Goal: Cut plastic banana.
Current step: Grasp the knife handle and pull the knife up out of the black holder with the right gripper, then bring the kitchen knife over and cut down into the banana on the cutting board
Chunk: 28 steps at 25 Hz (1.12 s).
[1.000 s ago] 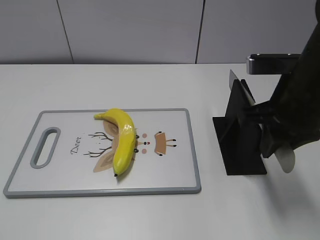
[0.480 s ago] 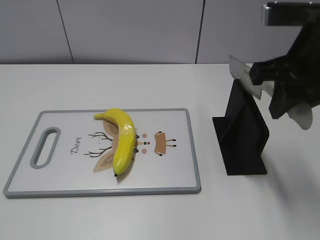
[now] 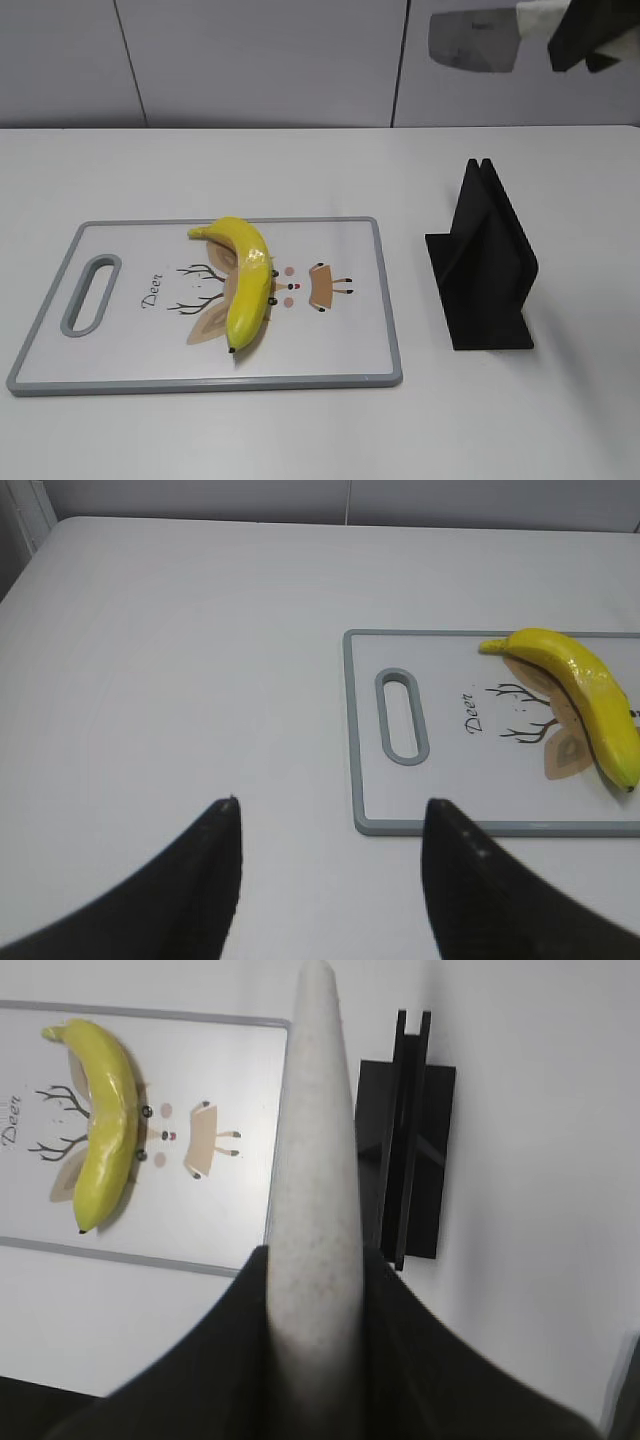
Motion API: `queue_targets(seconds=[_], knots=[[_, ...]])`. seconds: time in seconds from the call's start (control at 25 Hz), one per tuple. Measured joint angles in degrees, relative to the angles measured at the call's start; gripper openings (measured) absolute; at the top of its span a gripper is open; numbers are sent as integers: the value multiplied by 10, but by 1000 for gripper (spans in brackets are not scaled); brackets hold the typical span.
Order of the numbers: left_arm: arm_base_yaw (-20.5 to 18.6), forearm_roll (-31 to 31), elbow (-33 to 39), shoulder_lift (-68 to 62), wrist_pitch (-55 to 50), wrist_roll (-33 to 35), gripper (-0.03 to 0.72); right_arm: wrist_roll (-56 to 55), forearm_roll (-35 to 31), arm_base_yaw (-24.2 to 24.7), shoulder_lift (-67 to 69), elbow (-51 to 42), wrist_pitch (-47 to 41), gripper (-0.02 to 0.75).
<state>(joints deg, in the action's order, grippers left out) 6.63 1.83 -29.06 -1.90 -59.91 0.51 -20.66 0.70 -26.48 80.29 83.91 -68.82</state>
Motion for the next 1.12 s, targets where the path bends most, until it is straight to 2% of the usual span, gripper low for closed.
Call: queue_targets(seconds=[0.16,0.32,0.52,0.84,1.0,1.12], knots=[[0,0,0,0,0,0,551,20,1,0,-1,25,-2,166],[0,0,0,0,0,0,551,85,-2,0,-1,27,-1,166],[0,-36,-9,-36,-6,22,551,240,-4,0,2,27,35,166],[0,-94,-66,-216,55,141,551,434,-11,0,71,28,92,166],[0,-116,-121,-313,92,193,551,544,-58,1,117,28,107,166],[0,-128,-171,-389,103,240,551,629,-119,13,144,28,130,166]])
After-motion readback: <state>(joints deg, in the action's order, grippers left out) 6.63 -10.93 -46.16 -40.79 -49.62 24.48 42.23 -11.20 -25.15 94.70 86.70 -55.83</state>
